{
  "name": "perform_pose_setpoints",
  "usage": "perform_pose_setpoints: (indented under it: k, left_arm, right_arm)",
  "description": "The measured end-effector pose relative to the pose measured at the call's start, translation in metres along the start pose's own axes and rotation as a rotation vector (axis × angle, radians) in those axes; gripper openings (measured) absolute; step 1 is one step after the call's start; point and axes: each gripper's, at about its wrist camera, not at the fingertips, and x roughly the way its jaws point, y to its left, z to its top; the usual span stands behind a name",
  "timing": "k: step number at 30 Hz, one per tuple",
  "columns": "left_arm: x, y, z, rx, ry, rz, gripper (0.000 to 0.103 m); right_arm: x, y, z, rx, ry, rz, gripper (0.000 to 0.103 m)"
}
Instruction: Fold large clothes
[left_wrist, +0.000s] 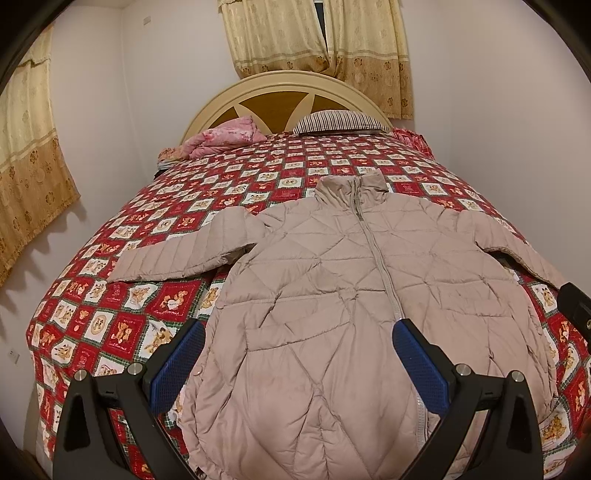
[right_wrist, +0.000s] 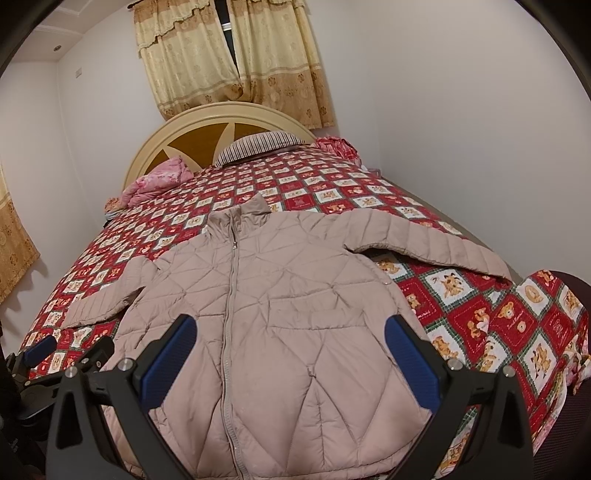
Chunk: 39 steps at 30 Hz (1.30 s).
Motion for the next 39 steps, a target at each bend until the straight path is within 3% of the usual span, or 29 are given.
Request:
perform_pose_setpoints:
  k: [9, 15, 18, 20, 23, 26, 29, 32, 35, 39]
  left_arm:
    - [0.023, -0.004, 0.001, 0.003, 0.043, -0.015, 0.102]
    - [0.062, -0.002, 0.016, 0.02, 0.063, -0.035, 0.102]
    - [0.094, 0.013, 0.036, -0.002, 0.025, -0.002, 0.102]
    - [0.114, 0.023, 0.048, -0.025, 0.001, 0.031, 0.102]
    - [0.153, 0.041, 0.063, -0.087, -0.012, 0.063, 0.102]
    - [0.192, 0.05, 0.067, -0.119, 0.009, 0.108, 0.102]
    - [0.219, 0.051, 0.062, -0.117, 0.022, 0.156, 0.102]
    - [0.242, 0.048, 0.049, -0.11, 0.074, 0.151, 0.102]
    - [0.263, 0.053, 0.04, -0.127, 0.16, 0.112, 0.102]
    - [0.278, 0.059, 0.033, -0.179, 0.224, 0.07, 0.102]
  right_arm:
    - [0.009, 0.001, -0.015, 0.011, 0.014, -0.014, 0.103]
    - [0.029, -0.024, -0.007, 0.063, 0.03, -0.059, 0.103]
    - [0.047, -0.061, 0.002, 0.151, 0.049, -0.068, 0.102]
    - [0.058, -0.091, 0.009, 0.227, 0.066, -0.053, 0.086]
    - [0.086, -0.145, 0.022, 0.376, 0.141, -0.051, 0.073]
    - [0.114, -0.215, 0.029, 0.612, 0.201, -0.032, 0.072]
    - [0.124, -0.266, 0.031, 0.816, 0.186, -0.007, 0.072]
    - [0.126, -0.305, 0.039, 0.9, 0.165, -0.109, 0.072]
    - [0.122, -0.336, 0.052, 0.854, 0.151, -0.277, 0.072]
    - [0.119, -0.374, 0.049, 0.861, 0.176, -0.393, 0.072]
